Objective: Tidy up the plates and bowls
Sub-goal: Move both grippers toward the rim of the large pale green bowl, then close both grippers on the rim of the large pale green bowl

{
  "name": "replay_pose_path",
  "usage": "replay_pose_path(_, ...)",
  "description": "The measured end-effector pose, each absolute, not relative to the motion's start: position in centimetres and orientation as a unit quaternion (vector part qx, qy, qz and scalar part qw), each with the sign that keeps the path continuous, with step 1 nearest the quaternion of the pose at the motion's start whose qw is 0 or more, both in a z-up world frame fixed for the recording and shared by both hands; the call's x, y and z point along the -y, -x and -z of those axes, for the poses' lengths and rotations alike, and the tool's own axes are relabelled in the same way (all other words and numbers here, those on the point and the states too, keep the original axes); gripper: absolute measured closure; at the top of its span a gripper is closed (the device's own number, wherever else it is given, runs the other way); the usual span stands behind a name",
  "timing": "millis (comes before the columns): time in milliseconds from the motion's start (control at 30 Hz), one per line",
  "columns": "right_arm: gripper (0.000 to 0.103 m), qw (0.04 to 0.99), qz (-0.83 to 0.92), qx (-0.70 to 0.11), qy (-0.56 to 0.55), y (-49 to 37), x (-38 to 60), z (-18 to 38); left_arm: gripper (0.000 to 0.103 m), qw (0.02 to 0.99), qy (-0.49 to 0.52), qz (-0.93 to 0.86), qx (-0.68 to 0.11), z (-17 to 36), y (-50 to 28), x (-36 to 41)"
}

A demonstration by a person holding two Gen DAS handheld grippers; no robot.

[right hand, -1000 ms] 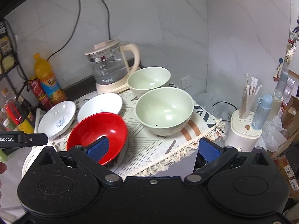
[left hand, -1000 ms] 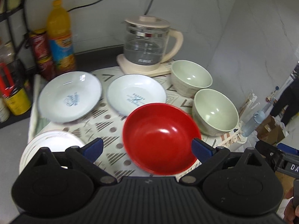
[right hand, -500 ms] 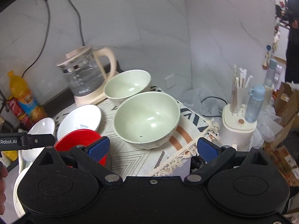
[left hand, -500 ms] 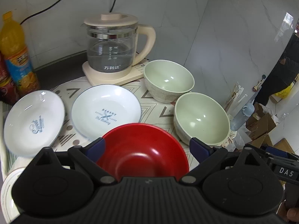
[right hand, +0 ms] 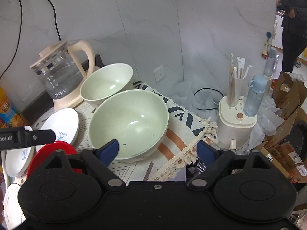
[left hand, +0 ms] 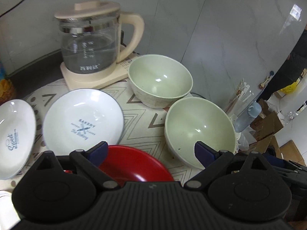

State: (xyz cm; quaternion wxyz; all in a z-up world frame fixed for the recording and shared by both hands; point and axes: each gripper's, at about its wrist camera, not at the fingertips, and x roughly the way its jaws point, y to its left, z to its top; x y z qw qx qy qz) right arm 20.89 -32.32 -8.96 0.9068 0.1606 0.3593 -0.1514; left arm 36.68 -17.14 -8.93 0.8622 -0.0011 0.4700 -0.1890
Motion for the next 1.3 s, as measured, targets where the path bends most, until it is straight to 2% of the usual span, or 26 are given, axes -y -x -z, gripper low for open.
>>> replay_pose_path(200, 0.022, 0.894, 0.140, -0.386, -0.177, -23.1, 34.2, 10.8, 0.007, 0.854, -0.007, 0.180, -0.488, 10.8, -38.3, 19.5)
replay_pose_path(367, 0.029, 0.889, 0.120, -0.404, -0.178, -24.8, 35.2, 11.9, 0.014, 0.850, 0.000, 0.163, -0.500, 12.0, -39.8, 20.7)
replay_pose_path(467, 0.033, 0.888, 0.105, -0.412, -0.175, -25.7, 35.9, 12.3, 0.026, 0.843, 0.008, 0.156, -0.514, 12.8, -40.6, 21.2)
replay_pose_path(533, 0.039, 0.886, 0.094, -0.419, -0.176, -26.4, 36.3, 12.6, 0.038, 0.836, 0.018, 0.149, -0.528, 13.4, -41.1, 21.4)
replay_pose_path(667, 0.045, 0.881, 0.074, -0.436, -0.170, -27.8, 36.8, 13.4, 0.053, 0.824, 0.036, 0.147, -0.546, 14.6, -41.8, 21.7)
replay_pose_path(700, 0.047, 0.879, 0.070, -0.441, -0.167, -28.1, 36.8, 13.7, 0.060, 0.822, 0.038, 0.148, -0.549, 14.9, -41.8, 21.8)
replay_pose_path(733, 0.052, 0.878, 0.067, -0.445, -0.163, -28.4, 36.9, 13.9, 0.068, 0.819, 0.040, 0.150, -0.552, 15.1, -41.8, 22.0)
replay_pose_path(767, 0.055, 0.877, 0.060, -0.448, -0.162, -28.7, 36.9, 14.2, 0.070, 0.820, 0.039, 0.150, -0.551, 15.2, -41.8, 22.1)
replay_pose_path(833, 0.073, 0.874, 0.045, -0.456, -0.163, -29.2, 37.2, 14.9, 0.078, 0.821, 0.042, 0.148, -0.549, 15.3, -41.9, 22.2)
replay_pose_path(933, 0.084, 0.868, 0.032, -0.464, -0.173, -29.5, 37.4, 15.5, 0.092, 0.819, 0.056, 0.151, -0.551, 15.4, -42.1, 22.2)
replay_pose_path(1300, 0.085, 0.875, 0.019, -0.459, -0.155, -29.9, 37.9, 14.1, 0.093, 0.829, 0.066, 0.145, -0.536, 13.4, -41.4, 22.2)
